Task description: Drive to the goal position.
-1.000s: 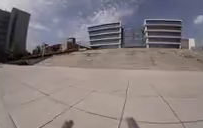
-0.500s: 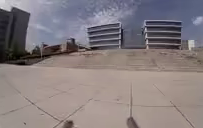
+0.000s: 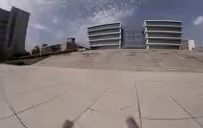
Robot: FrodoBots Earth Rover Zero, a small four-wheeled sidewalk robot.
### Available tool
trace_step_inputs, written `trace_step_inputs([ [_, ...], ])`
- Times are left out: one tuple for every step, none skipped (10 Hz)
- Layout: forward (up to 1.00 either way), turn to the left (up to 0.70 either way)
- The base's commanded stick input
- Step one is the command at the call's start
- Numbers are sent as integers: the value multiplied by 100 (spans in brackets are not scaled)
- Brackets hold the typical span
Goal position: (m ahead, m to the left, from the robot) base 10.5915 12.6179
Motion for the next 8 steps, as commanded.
trace_step_inputs([
  [70,0],
  [70,0],
  [70,0],
  [70,0],
  [70,0],
  [70,0],
  [70,0],
  [70,0],
])
